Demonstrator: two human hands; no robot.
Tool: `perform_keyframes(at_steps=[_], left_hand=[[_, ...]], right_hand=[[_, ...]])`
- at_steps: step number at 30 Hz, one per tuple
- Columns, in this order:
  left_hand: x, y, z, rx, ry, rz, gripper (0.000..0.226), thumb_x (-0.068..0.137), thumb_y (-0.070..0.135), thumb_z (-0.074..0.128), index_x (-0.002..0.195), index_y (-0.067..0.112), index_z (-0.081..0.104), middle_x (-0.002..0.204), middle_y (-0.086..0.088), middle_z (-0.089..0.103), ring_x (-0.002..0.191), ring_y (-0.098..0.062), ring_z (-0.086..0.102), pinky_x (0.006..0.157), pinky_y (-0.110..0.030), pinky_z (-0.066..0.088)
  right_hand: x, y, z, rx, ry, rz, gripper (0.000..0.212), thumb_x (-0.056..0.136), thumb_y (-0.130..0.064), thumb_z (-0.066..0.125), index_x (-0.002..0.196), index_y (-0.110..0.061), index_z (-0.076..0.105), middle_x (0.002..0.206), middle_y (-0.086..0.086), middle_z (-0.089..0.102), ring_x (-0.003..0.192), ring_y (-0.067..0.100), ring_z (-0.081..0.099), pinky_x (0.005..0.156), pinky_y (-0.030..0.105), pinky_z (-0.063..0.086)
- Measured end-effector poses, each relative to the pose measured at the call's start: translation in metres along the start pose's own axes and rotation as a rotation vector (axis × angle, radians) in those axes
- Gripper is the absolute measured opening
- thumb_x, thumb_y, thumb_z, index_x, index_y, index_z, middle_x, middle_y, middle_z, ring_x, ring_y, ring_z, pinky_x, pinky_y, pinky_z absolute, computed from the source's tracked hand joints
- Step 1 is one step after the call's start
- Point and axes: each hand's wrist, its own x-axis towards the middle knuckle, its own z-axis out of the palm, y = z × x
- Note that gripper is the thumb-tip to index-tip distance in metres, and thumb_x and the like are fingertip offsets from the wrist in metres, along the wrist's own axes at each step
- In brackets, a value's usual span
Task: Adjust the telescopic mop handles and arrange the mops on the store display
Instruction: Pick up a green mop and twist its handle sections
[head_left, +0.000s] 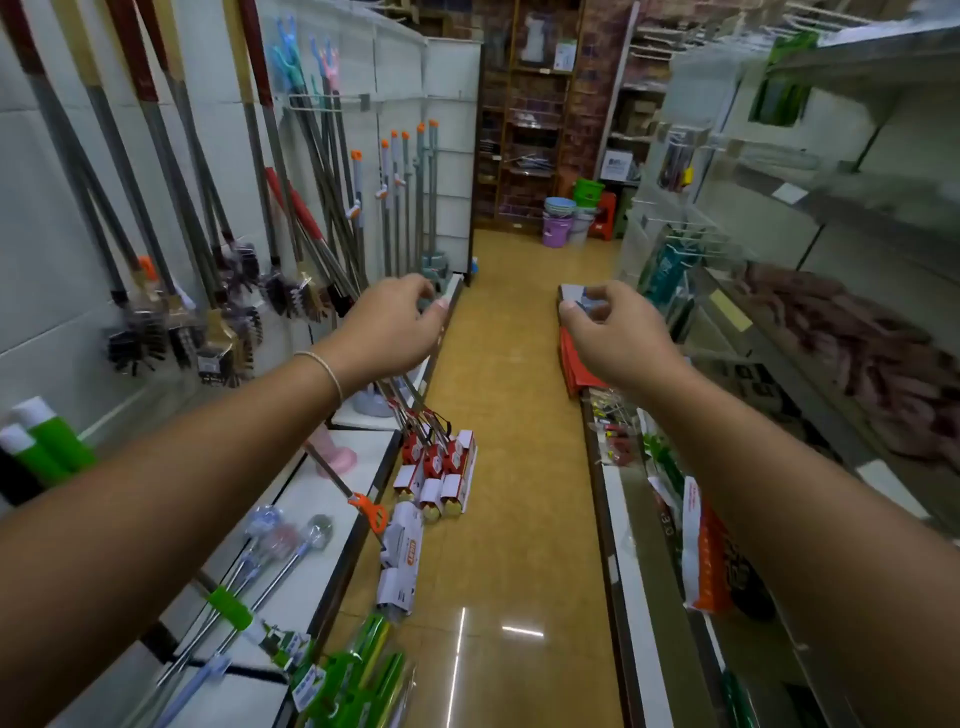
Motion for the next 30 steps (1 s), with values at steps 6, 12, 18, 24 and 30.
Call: perform_keyframes(at_steps=[6, 12, 18, 24, 30], left_hand=[[0.053, 0.008, 0.019, 0.029, 0.006, -0.082, 0.040, 0.098, 0.036, 0.046, 0.122, 0.007, 0.057, 0.111, -0.012, 0.064, 0.099, -0.026, 0.060, 0.086, -0.041, 0.051], [0.092, 0.005, 0.022, 0.013, 0.134, -0.113, 0.035, 0.097, 0.034, 0.049, 0.117, 0.009, 0.060, 0.108, -0.009, 0.064, 0.099, -0.024, 0.059, 0.086, -0.038, 0.050], [0.102, -0.030, 0.018, 0.069, 0.167, -0.184, 0.029, 0.096, 0.032, 0.050, 0.111, 0.009, 0.062, 0.100, -0.009, 0.066, 0.092, -0.025, 0.061, 0.082, -0.043, 0.052], [0.096, -0.089, -0.019, 0.118, 0.221, -0.276, 0.029, 0.098, 0.034, 0.048, 0.111, 0.010, 0.060, 0.094, -0.005, 0.065, 0.081, -0.019, 0.060, 0.068, -0.028, 0.045], [0.078, -0.154, -0.063, 0.163, 0.345, -0.417, 0.027, 0.096, 0.029, 0.053, 0.111, 0.010, 0.063, 0.107, -0.008, 0.068, 0.100, -0.026, 0.062, 0.080, -0.029, 0.043]], right_hand=[[0.071, 0.026, -0.001, 0.047, -0.068, 0.027, 0.055, 0.097, -0.045, 0.053, 0.143, -0.016, 0.044, 0.135, 0.009, 0.056, 0.118, 0.024, 0.056, 0.092, 0.038, 0.051], [0.142, 0.028, 0.005, 0.049, -0.120, -0.075, 0.054, 0.098, -0.044, 0.052, 0.143, -0.016, 0.043, 0.133, 0.008, 0.056, 0.102, 0.018, 0.058, 0.075, 0.030, 0.049], [0.175, 0.004, 0.051, 0.094, -0.240, -0.189, 0.052, 0.098, -0.042, 0.052, 0.142, -0.015, 0.043, 0.133, 0.008, 0.056, 0.112, 0.022, 0.057, 0.093, 0.044, 0.053], [0.189, -0.051, 0.112, 0.134, -0.326, -0.287, 0.056, 0.098, -0.043, 0.052, 0.143, -0.012, 0.043, 0.124, 0.008, 0.059, 0.104, 0.020, 0.060, 0.095, 0.045, 0.053], [0.194, -0.115, 0.169, 0.153, -0.436, -0.369, 0.055, 0.097, -0.046, 0.052, 0.141, -0.014, 0.044, 0.122, 0.007, 0.057, 0.110, 0.025, 0.057, 0.095, 0.047, 0.051]])
